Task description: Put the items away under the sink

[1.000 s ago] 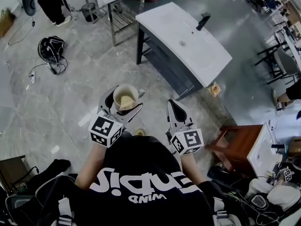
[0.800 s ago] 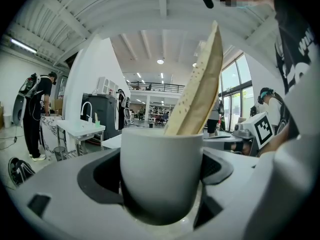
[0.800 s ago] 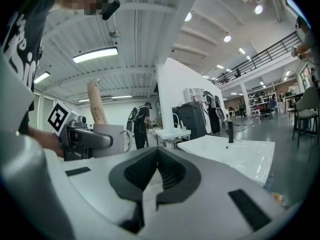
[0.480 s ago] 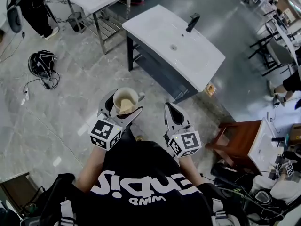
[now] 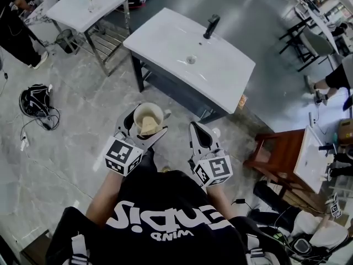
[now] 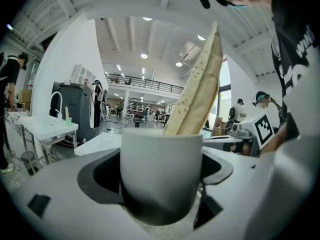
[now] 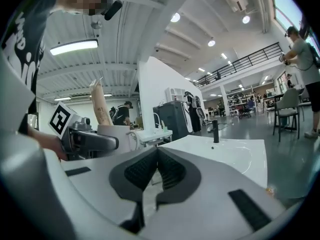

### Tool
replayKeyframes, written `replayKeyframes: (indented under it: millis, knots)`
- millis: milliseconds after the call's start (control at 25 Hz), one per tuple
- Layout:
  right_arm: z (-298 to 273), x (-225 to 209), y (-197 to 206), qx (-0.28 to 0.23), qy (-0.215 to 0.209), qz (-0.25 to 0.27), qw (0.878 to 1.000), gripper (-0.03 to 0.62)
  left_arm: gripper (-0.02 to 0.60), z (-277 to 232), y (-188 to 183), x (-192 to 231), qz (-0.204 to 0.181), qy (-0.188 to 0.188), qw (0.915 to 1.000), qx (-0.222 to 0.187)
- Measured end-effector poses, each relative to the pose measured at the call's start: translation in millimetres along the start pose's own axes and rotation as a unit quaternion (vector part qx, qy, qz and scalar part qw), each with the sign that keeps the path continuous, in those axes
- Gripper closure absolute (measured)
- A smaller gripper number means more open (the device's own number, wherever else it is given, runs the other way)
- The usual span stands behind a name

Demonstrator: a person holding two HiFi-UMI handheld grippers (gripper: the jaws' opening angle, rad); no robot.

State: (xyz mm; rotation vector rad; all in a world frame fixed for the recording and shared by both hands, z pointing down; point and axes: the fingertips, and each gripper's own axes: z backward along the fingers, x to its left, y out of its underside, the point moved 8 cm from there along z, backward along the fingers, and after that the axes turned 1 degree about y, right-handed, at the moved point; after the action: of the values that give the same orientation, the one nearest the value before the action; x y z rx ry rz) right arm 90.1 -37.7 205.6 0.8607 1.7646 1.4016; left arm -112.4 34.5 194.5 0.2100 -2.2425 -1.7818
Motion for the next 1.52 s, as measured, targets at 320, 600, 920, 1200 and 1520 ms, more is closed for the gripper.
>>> replayKeyframes:
  millis: [320,600,920,1200,1520]
  knots:
    - [-33.3,-29.5,-7.6,-0.003,0.071,-0.017,0.997,0.576,0.117,-59.7,-20.8,40.8,-0.027,0.073,0.9969,0.014]
    - [-53.1,-49.4,-20.2,-0.007,0.099,-0.020,0.995,0.576,0.117,-98.6,-34.2,62.8,-0.030,0.105,0.9939,0.017]
    - [-58.6,-56.9,-34.1,-0.026,0.136,-0.022,0.990,0.576,0.117,-120.9,-46.9,65.0,-0.033,0.149,0.9880,0.024]
    - [-66.7,-48.9,-31.3,-0.035,0.194,-0.030,0.980,0.576,0.117,-136.0,-50.3,81.5,-0.048,0.208,0.9764,0.030]
    - [-66.2,-48.4,-20.9,-0.041,0.225,-0.040,0.973,0.576,0.116,-150.1,-39.8,86.5,-0.060,0.239,0.9684,0.036]
